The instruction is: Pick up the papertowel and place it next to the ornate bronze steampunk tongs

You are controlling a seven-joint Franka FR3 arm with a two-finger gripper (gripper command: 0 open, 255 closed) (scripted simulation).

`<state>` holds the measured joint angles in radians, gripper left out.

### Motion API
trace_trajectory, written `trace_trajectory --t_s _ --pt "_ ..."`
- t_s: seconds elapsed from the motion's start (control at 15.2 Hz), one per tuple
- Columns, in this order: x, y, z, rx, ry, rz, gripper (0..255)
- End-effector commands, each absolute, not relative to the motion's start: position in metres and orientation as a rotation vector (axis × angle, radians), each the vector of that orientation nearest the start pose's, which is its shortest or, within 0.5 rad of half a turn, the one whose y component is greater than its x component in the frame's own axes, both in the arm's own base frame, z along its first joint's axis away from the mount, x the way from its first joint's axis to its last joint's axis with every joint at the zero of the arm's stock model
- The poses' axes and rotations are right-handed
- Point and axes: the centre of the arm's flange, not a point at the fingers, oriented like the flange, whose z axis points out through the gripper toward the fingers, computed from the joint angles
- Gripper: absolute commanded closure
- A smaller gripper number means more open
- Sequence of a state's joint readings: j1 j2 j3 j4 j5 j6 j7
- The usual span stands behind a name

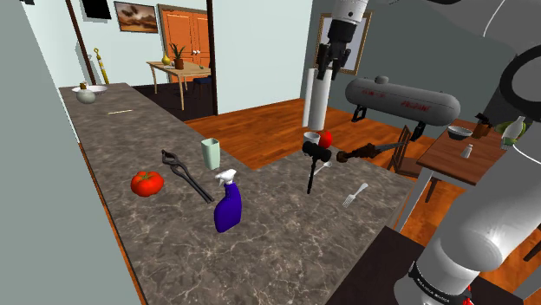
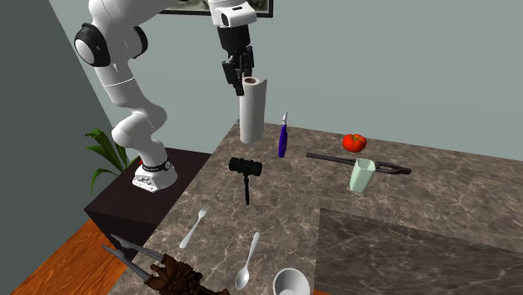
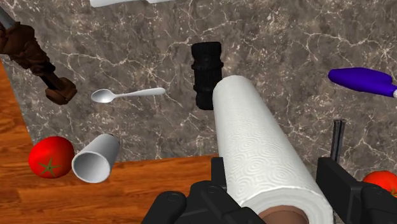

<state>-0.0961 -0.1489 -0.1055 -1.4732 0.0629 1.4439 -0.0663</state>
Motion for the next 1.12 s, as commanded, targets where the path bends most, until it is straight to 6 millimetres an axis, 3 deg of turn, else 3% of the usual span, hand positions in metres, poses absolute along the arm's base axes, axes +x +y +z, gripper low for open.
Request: trace_trajectory --t_s 0.0,0.92,1.06 --pt "0.463 -0.120 0.735 -3.068 0.187 -0.197 255" --pt "0.363 -0.277 0.735 -3.068 0.187 -0.197 255" --pt "0.363 -0.277 0.725 -3.068 0.187 -0.197 255"
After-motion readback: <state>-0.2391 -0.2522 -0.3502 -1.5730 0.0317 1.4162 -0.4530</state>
